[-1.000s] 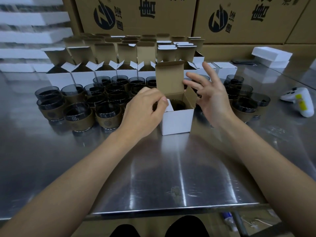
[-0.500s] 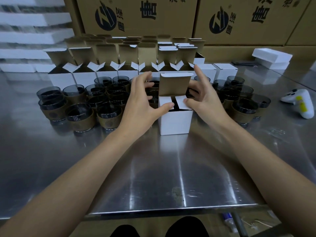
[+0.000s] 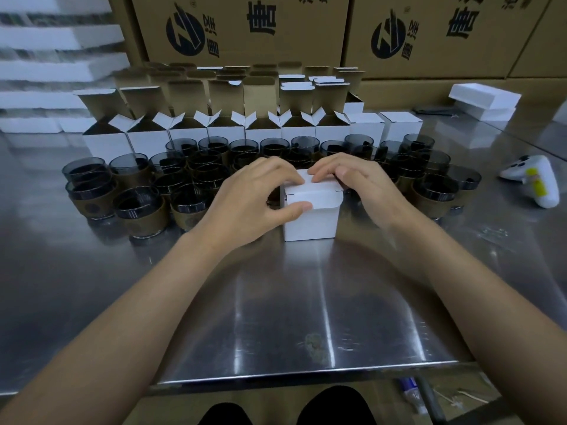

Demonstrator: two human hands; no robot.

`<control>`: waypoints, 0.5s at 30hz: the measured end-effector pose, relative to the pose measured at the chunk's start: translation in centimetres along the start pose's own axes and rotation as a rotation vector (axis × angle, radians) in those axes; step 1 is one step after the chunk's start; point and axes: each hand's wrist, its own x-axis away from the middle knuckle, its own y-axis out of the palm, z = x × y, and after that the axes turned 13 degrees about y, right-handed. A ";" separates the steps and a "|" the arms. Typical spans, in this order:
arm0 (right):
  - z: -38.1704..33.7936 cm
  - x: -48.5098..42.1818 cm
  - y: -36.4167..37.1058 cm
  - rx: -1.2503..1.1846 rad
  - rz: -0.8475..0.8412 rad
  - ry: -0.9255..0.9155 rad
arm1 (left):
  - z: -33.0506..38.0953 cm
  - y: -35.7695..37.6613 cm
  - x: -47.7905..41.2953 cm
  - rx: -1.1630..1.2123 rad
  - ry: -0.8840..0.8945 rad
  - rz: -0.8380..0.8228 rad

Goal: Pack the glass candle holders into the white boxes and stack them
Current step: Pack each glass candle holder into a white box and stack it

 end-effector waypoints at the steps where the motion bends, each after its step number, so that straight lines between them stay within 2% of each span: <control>1: 0.0 0.1 -0.1 0.062 -0.017 -0.027 | 0.0 0.1 0.0 0.007 -0.006 0.010; 4: -0.1 0.4 -0.1 0.210 -0.019 -0.080 | 0.0 0.1 -0.1 0.068 -0.033 0.030; 8: -0.3 0.5 0.4 0.203 0.073 -0.121 | -0.2 0.1 -0.1 0.098 -0.062 0.071; 15: 0.2 0.4 0.2 0.258 0.082 -0.190 | -0.8 -0.3 0.0 0.142 -0.036 0.038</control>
